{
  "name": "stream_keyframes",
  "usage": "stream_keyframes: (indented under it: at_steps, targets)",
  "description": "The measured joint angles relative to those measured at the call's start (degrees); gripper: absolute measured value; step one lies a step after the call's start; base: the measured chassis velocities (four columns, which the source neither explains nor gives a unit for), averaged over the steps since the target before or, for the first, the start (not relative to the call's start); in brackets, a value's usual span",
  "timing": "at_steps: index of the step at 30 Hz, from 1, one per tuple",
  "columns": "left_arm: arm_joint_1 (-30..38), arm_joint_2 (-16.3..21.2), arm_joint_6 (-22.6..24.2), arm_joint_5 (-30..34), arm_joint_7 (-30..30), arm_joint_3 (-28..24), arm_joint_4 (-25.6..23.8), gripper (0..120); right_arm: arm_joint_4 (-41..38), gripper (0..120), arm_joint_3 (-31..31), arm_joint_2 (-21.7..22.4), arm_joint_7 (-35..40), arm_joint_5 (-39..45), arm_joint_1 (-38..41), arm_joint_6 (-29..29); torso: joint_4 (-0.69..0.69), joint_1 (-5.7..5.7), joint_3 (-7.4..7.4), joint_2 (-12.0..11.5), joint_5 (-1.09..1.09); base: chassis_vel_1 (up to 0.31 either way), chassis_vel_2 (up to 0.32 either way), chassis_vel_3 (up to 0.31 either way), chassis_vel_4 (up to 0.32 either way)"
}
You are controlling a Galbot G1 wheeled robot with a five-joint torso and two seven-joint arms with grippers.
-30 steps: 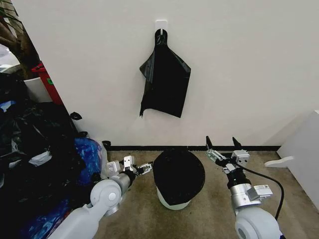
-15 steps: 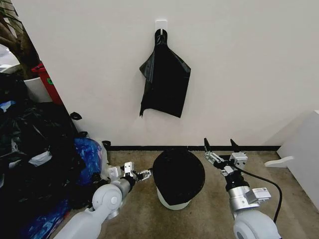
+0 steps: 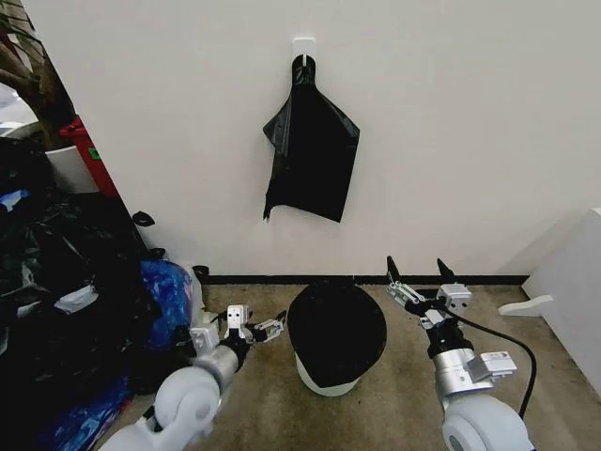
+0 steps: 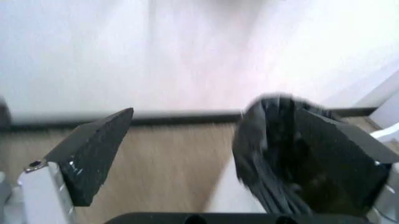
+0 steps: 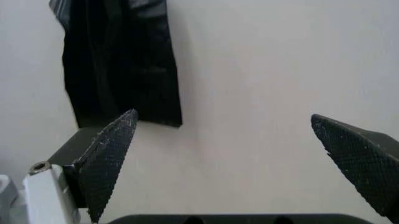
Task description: Place the garbage bag over the trash bin.
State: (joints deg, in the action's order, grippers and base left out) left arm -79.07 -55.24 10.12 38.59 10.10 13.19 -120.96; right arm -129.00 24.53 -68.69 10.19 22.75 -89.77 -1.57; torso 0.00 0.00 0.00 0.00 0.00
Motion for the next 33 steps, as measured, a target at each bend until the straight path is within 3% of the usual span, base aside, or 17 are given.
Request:
stream_keyframes:
  at_steps: [8,13,21,23,27,33]
  targets:
    - [-7.9,-1.8,-10.4,-13.0,-7.6,11.1,-3.4,100,0.3,100,1.9,-2.6,-3.6,0.0,-2.8,3.2,-0.01,0.00,0.00,0.0,0.00,0.000,0.000,0.000,0.000]
    - [-11.5,-3.5,-11.6,-14.8,-9.1,15.6,-4.7,100,0.9,100,3.2,-4.3,-5.0,-1.3,-4.1,2.9,-0.01,0.00,0.00,0.0,-0.02,0.000,0.000,0.000,0.000]
    - [-21.1,-10.4,-14.0,-17.7,-11.3,26.1,-8.2,100,2.4,100,8.6,-9.7,-9.4,-5.8,-10.5,-3.8,-0.02,0.00,-0.01,0.0,-0.01,0.000,0.000,0.000,0.000]
    - [-26.4,-14.8,-14.3,-17.7,-12.5,30.1,-11.5,100,2.5,100,10.6,-12.7,-11.9,-6.5,-13.4,-6.3,-0.01,0.00,-0.01,0.0,0.00,0.000,0.000,0.000,0.000]
    - [-34.0,-18.1,-14.1,-17.4,-12.5,29.5,-15.6,100,2.0,100,10.7,-14.6,-13.2,-6.5,-15.4,-8.2,0.00,0.00,0.00,0.0,0.00,0.000,0.000,0.000,0.000]
    - [-35.5,-18.5,-13.8,-18.6,-11.9,28.2,-17.1,100,1.7,100,10.3,-14.7,-13.2,-6.6,-15.6,-9.0,0.00,0.00,0.00,0.0,0.00,0.000,0.000,0.000,0.000]
